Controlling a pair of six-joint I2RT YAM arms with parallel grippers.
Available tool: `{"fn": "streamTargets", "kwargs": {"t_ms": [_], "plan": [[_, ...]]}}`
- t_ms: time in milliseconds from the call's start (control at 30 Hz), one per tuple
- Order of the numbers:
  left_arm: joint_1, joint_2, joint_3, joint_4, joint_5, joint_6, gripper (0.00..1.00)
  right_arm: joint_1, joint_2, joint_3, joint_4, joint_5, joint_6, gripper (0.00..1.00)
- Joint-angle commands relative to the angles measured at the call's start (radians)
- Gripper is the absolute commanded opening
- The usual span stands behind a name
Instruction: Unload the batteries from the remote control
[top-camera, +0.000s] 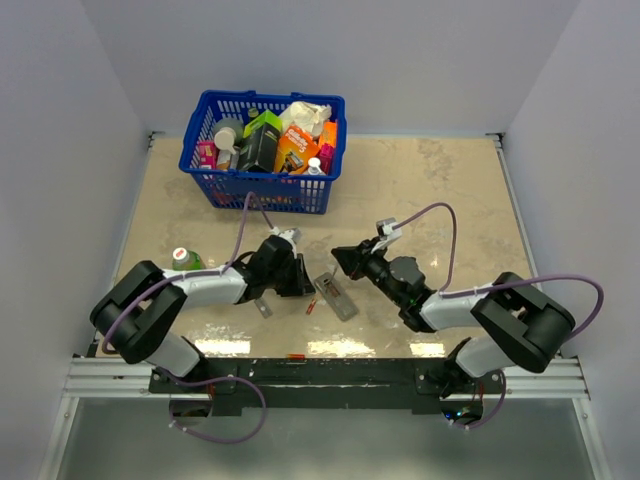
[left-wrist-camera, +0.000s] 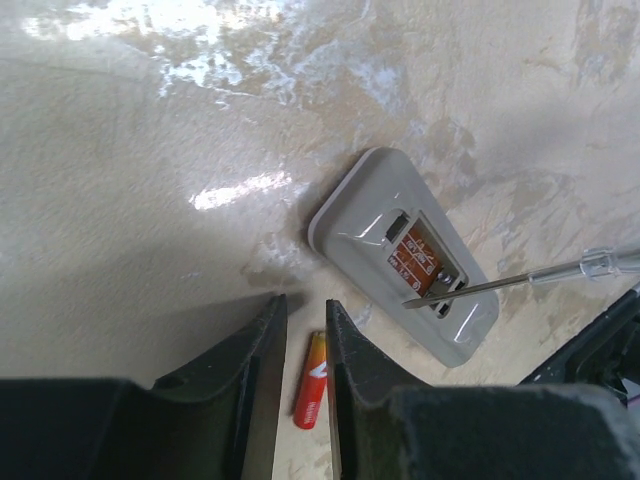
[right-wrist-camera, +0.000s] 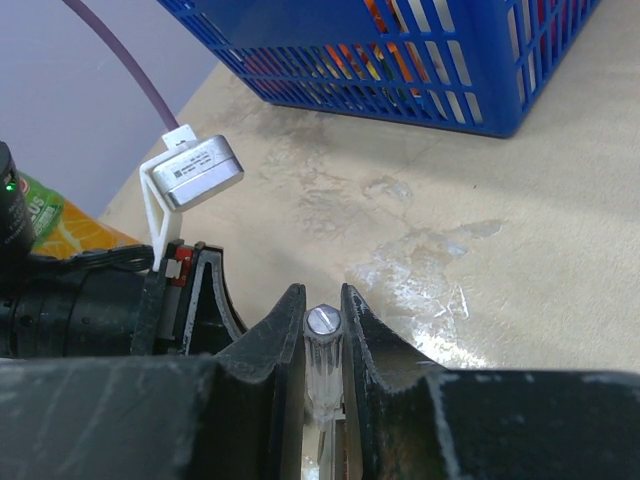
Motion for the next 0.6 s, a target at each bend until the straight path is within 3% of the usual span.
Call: {"fn": "streamTargets", "kwargs": {"t_ms": [0, 267, 400, 567], "plan": [[0.006, -0.044, 0.007, -0.097, -0.098, 0.046, 0.27, 0.009, -0.017, 0.026, 0.011, 0.035, 0.002, 0.00], [0.006, -0.089, 0.052, -0.173, -0.116, 0.085, 0.27, 0.009, -0.049, 0.013, -0.049, 0.100, -0.022, 0.00], [0.006, -0.135, 0.136, -0.238, -0.127, 0.158, 0.29, 0.007, -0.176, 0.051, -0.174, 0.074, -0.022, 0.00], [0.006, -0.262, 0.262, -0.337, -0.164, 0.253, 0.35, 0.005, -0.328, 0.298, -0.725, 0.110, 0.018, 0.00]]}}
